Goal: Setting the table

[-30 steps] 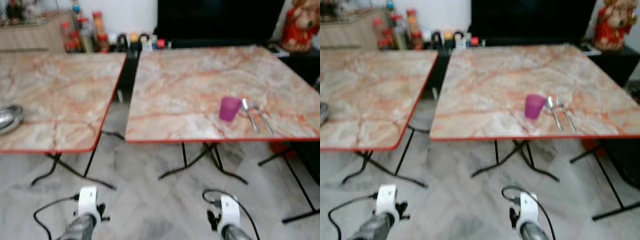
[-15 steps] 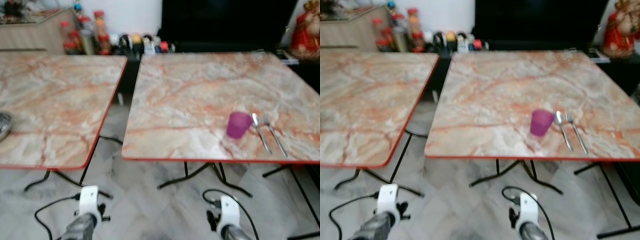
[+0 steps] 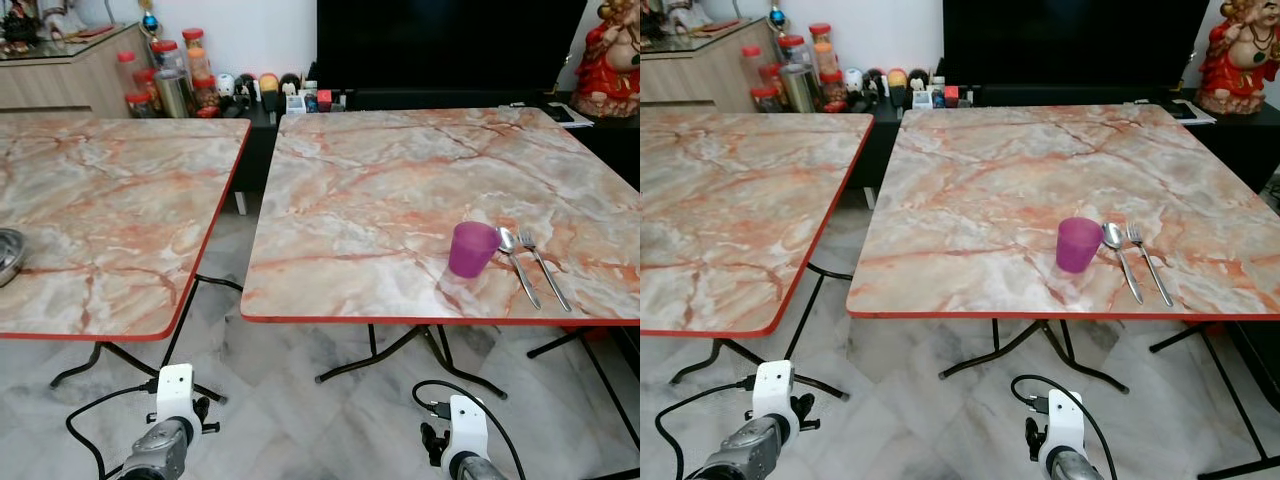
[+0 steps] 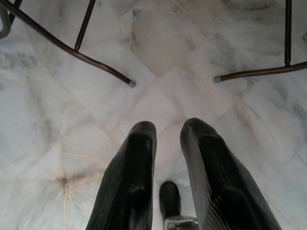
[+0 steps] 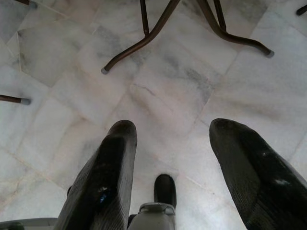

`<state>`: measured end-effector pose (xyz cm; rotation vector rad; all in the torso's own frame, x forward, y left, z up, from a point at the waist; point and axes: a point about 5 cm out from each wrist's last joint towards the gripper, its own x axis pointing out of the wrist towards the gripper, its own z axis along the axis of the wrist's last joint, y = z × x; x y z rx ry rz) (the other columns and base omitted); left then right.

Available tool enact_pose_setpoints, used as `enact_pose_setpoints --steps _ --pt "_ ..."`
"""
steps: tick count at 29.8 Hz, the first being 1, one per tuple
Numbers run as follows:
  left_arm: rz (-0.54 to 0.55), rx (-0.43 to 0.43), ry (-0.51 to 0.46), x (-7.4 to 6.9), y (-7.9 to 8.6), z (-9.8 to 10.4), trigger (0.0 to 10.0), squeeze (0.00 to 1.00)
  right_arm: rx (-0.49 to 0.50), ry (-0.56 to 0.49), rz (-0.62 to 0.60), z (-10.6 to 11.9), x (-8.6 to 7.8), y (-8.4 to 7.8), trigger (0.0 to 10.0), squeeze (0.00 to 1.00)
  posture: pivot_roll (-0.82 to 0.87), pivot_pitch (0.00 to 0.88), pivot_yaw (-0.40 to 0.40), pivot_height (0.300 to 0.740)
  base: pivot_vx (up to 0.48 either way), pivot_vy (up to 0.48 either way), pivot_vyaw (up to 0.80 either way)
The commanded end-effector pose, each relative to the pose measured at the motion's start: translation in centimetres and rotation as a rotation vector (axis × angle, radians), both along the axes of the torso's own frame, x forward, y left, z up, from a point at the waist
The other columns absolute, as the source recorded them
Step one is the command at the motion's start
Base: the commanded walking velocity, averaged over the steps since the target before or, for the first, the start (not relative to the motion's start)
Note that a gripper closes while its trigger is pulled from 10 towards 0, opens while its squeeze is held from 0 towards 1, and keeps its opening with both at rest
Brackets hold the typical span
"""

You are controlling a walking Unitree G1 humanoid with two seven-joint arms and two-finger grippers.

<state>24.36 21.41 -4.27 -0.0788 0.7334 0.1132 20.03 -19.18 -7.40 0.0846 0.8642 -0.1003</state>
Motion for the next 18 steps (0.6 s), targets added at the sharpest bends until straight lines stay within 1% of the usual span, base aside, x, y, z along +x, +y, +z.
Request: enact_pose_setpoints --steps 1,7,9,10,11,13,14,15,18 --pt "0.016 -0.004 0.016 -0.3 0.1 -0.2 10.0 0.00 0.005 -0.002 -0.011 0.1 0.1 0.0 10.0 0.00 -0.07 0.000 0.021 0.740 0.000 0.000 0.00" --pt "0.007 0.001 0.023 -0.4 0.2 -0.3 10.0 0.00 0.005 -0.005 -0.008 0.1 0.1 0.0 10.0 0.00 -0.09 0.000 0.029 0.740 0.000 0.000 0.00" --pt "-0.034 0.024 0.030 -0.5 0.0 -0.4 10.0 0.00 -0.002 0.001 0.013 0.0 0.1 0.1 10.0 0.00 -0.15 0.000 0.034 0.740 0.000 0.000 0.00" --pt "-0.055 0.035 0.036 -0.6 0.0 -0.5 10.0 0.00 -0.005 0.004 0.026 0.0 0.1 0.2 10.0 0.00 -0.20 0.000 0.053 0.740 0.000 0.000 0.00" --pt "-0.055 0.035 0.036 -0.6 0.0 -0.5 10.0 0.00 -0.005 0.004 0.026 0.0 0.1 0.2 10.0 0.00 -0.20 0.000 0.053 0.740 0.000 0.000 0.00" --pt "-0.103 0.062 0.060 -1.2 0.2 -0.8 10.0 0.00 -0.003 -0.003 0.070 0.1 0.2 0.5 10.0 0.00 -0.26 0.000 0.090 0.740 0.000 0.000 0.00" --pt "-0.103 0.062 0.060 -1.2 0.2 -0.8 10.0 0.00 -0.003 -0.003 0.070 0.1 0.2 0.5 10.0 0.00 -0.26 0.000 0.090 0.740 0.000 0.000 0.00" --pt "-0.125 0.077 0.075 -1.6 0.4 -1.0 10.0 0.00 0.004 -0.004 0.063 0.0 0.1 0.7 10.0 0.00 -0.30 0.000 0.110 0.740 0.000 0.000 0.00" --pt "-0.125 0.081 0.085 -2.0 0.8 -1.2 10.0 0.00 0.003 -0.003 0.049 0.0 0.1 0.8 10.0 0.00 -0.34 0.000 0.134 0.740 0.000 0.000 0.00"
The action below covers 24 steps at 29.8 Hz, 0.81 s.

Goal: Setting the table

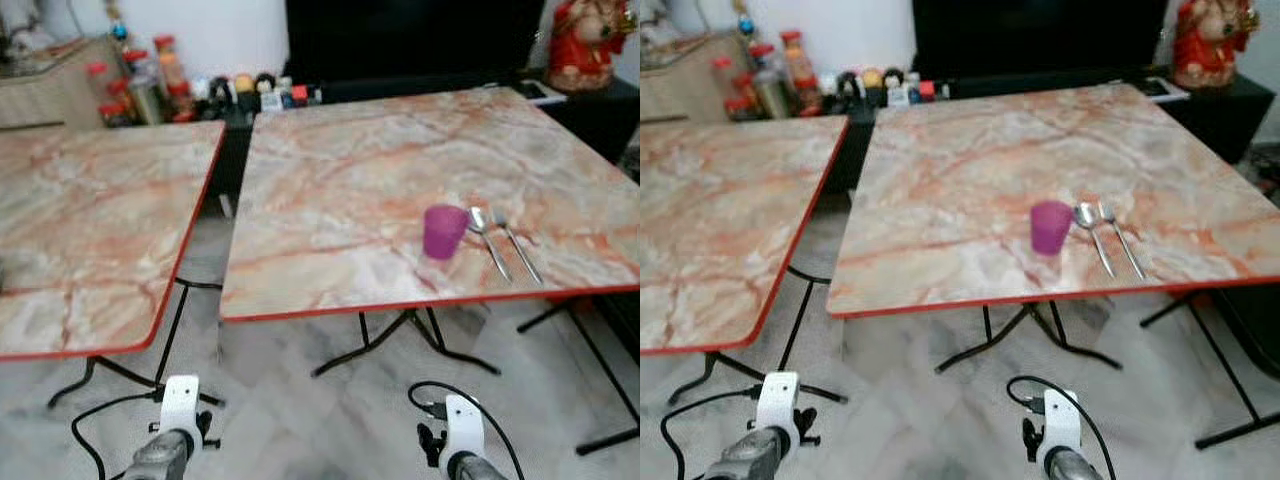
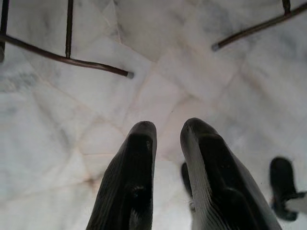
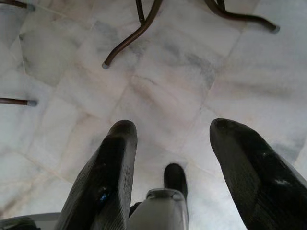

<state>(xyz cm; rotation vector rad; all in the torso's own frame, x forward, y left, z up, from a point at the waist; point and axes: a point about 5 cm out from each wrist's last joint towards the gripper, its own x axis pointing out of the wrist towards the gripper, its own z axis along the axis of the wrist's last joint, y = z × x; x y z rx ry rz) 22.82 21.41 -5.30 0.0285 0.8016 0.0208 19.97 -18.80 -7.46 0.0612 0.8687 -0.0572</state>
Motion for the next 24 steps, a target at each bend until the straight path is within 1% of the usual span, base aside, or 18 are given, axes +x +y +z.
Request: enact_pose_setpoints --steps 1,9,21,24 --pt "-0.001 0.022 0.016 -0.52 0.92 -0.13 10.0 0.00 0.006 -0.006 0.001 0.02 0.14 0.46 10.0 0.00 -0.35 0.000 0.137 0.740 0.000 0.000 0.00" --pt "-0.004 0.040 0.041 -0.90 1.59 -0.24 10.0 0.00 0.011 -0.013 -0.016 0.06 0.25 0.65 10.0 0.00 -0.40 0.000 0.164 0.740 0.000 0.000 0.00" --pt "-0.016 0.038 0.055 -1.03 1.42 -0.39 10.0 0.00 0.010 -0.013 -0.035 0.11 0.36 0.67 10.0 0.00 -0.41 0.000 0.171 0.740 0.000 0.000 0.00" --pt "-0.013 0.043 0.072 -1.49 1.73 -0.59 10.0 0.00 0.014 -0.016 -0.045 0.13 0.42 0.71 10.0 0.00 -0.41 0.000 0.174 0.740 0.000 0.000 0.00"
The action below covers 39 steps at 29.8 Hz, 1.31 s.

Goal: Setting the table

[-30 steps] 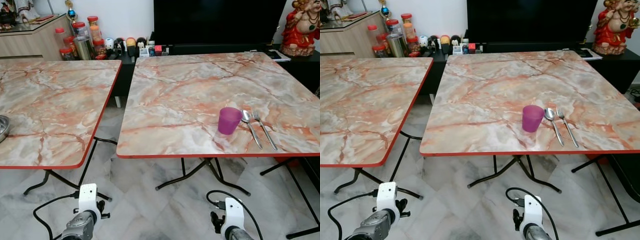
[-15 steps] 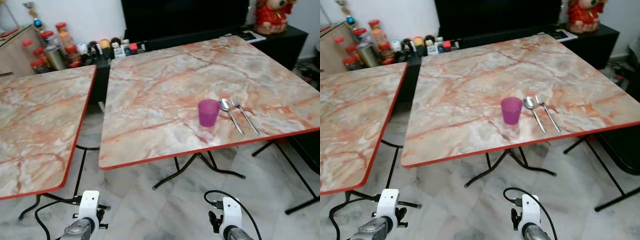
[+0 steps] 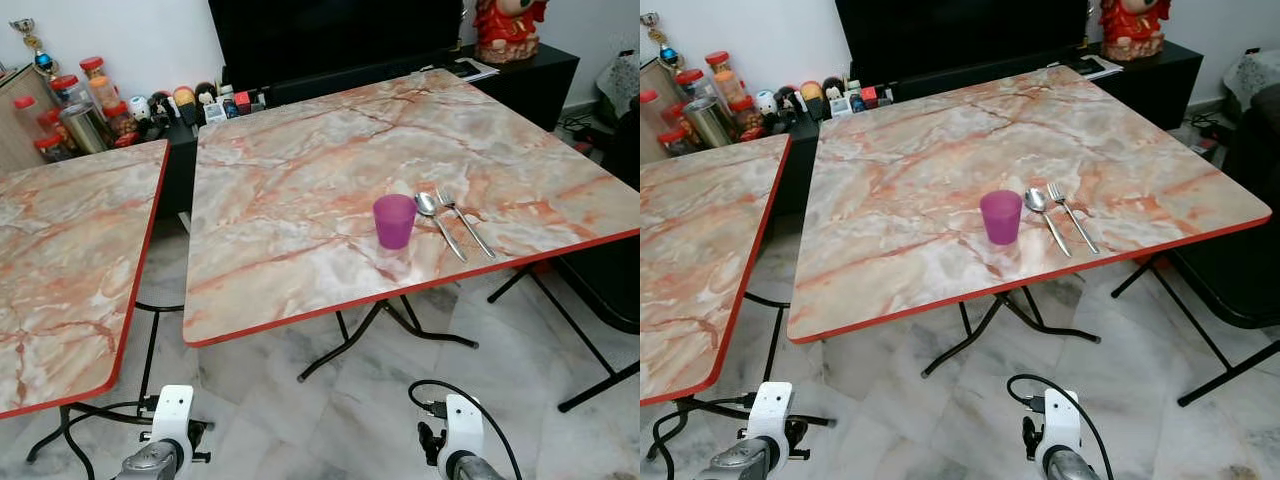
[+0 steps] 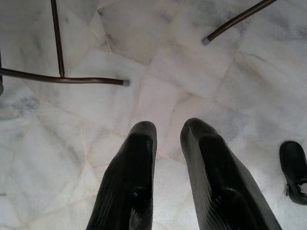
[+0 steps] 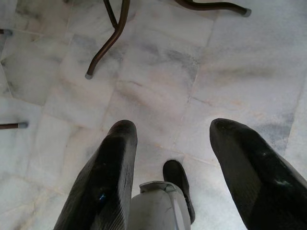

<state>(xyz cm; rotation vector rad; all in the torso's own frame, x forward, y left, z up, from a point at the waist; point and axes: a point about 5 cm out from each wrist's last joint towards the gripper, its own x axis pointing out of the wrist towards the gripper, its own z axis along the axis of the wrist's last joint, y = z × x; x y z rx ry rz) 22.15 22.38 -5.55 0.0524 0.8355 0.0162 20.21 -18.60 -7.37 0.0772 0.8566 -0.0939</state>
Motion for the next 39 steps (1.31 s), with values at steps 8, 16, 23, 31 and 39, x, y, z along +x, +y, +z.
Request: enact_pose_setpoints --steps 8,16,23,31,39 --pt "0.012 0.035 0.055 -1.4 1.8 -0.4 10.0 0.00 0.017 -0.008 -0.009 0.0 0.2 0.5 10.0 0.00 -0.41 0.000 0.178 0.740 0.000 0.000 0.00" --pt "0.033 0.046 0.072 -2.0 3.0 -0.4 10.0 0.00 0.018 -0.011 -0.012 0.1 0.3 0.4 10.0 0.00 -0.40 0.000 0.170 0.740 0.000 0.000 0.00" --pt "0.045 0.025 0.046 -1.1 1.6 -0.3 10.0 0.00 0.014 -0.025 0.041 0.5 0.9 0.3 10.0 0.00 -0.24 0.000 0.126 0.740 0.000 0.000 0.00" --pt "0.068 0.016 0.015 -0.5 1.1 -0.1 10.0 0.00 0.016 -0.023 0.067 0.5 0.9 0.3 10.0 0.00 -0.13 0.000 0.080 0.740 0.000 0.000 0.00" --pt "0.079 0.016 -0.017 0.0 1.4 0.4 10.0 0.00 0.012 -0.019 0.094 0.4 0.7 0.2 10.0 0.00 -0.08 0.000 0.040 0.740 0.000 0.000 0.00"
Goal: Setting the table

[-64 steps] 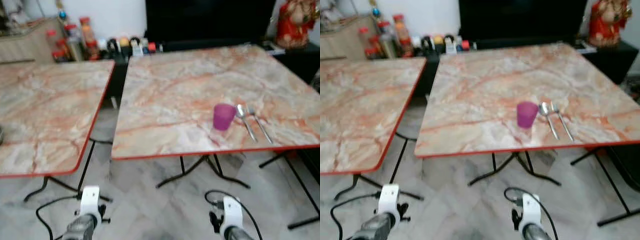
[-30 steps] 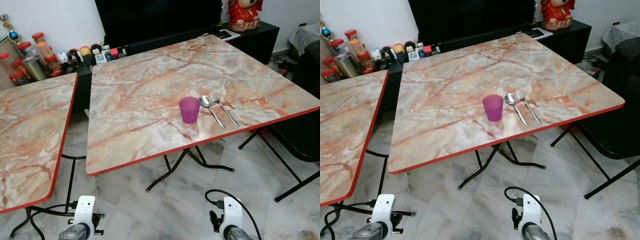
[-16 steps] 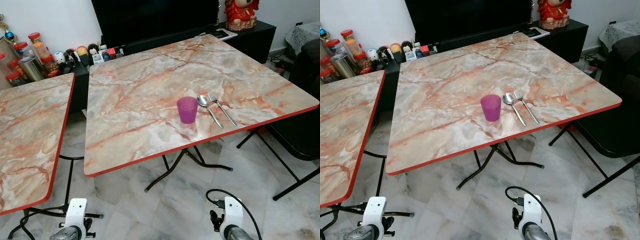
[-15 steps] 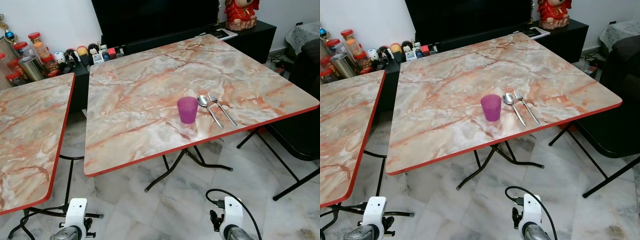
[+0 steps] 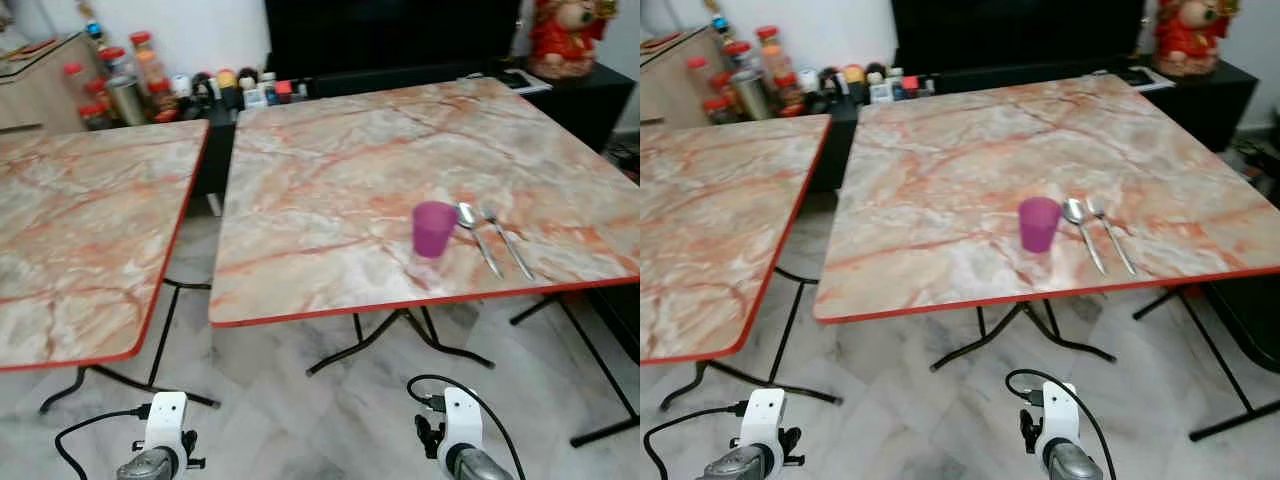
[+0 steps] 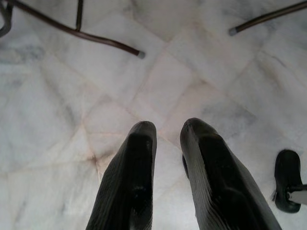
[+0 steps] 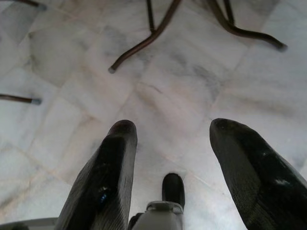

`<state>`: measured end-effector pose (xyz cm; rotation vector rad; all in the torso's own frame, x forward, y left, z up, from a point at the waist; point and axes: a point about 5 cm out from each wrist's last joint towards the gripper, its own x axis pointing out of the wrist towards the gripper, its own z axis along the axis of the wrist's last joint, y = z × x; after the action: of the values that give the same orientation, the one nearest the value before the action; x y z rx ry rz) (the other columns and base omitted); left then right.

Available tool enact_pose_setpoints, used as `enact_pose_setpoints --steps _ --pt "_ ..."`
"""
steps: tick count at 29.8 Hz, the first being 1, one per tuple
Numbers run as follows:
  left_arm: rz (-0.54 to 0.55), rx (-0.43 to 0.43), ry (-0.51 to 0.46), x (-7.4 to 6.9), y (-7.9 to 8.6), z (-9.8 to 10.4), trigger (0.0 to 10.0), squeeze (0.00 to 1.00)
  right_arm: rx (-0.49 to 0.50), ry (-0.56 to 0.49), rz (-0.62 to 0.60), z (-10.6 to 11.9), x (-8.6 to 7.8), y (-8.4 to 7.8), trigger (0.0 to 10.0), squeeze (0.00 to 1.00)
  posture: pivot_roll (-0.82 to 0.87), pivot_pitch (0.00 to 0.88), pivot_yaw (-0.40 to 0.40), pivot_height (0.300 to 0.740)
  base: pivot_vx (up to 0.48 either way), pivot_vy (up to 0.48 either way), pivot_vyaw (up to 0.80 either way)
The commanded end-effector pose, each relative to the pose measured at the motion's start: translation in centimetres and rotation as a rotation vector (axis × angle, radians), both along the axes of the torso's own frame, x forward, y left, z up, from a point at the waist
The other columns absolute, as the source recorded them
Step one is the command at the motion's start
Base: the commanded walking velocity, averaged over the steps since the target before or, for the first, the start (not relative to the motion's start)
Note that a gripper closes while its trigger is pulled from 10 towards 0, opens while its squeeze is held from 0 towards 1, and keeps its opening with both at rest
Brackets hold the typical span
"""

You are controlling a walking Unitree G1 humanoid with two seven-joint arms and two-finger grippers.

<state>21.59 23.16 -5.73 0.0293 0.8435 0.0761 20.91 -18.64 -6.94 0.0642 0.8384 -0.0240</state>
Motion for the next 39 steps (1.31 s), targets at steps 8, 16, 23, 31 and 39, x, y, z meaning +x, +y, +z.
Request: enact_pose_setpoints --steps 8,16,23,31,39 --pt "0.008 0.012 -0.053 1.6 0.1 1.0 10.0 0.00 -0.021 0.009 0.072 -0.1 -0.1 0.1 10.0 0.00 -0.05 0.000 0.006 0.740 0.000 0.000 0.00" --pt "-0.003 0.000 -0.071 1.9 -0.9 1.1 10.0 0.00 -0.031 0.012 0.082 -0.1 -0.2 -0.2 10.0 0.00 -0.04 0.000 -0.002 0.740 0.000 0.000 0.00" --pt "-0.019 0.001 -0.069 1.8 -1.2 0.9 10.0 0.00 -0.042 0.022 0.098 -0.1 -0.3 -0.4 10.0 0.00 -0.04 0.000 -0.006 0.740 0.000 0.000 0.00" --pt "-0.026 0.002 -0.067 1.8 -1.4 0.9 10.0 0.00 -0.043 0.025 0.094 -0.1 -0.3 -0.5 10.0 0.00 -0.05 0.000 -0.008 0.740 0.000 -0.269 0.00" --pt "-0.021 0.001 -0.059 1.5 -1.4 0.7 10.0 0.00 -0.050 0.029 0.092 -0.1 -0.3 -0.6 10.0 0.00 -0.05 0.000 -0.008 0.740 0.000 -0.386 0.00"
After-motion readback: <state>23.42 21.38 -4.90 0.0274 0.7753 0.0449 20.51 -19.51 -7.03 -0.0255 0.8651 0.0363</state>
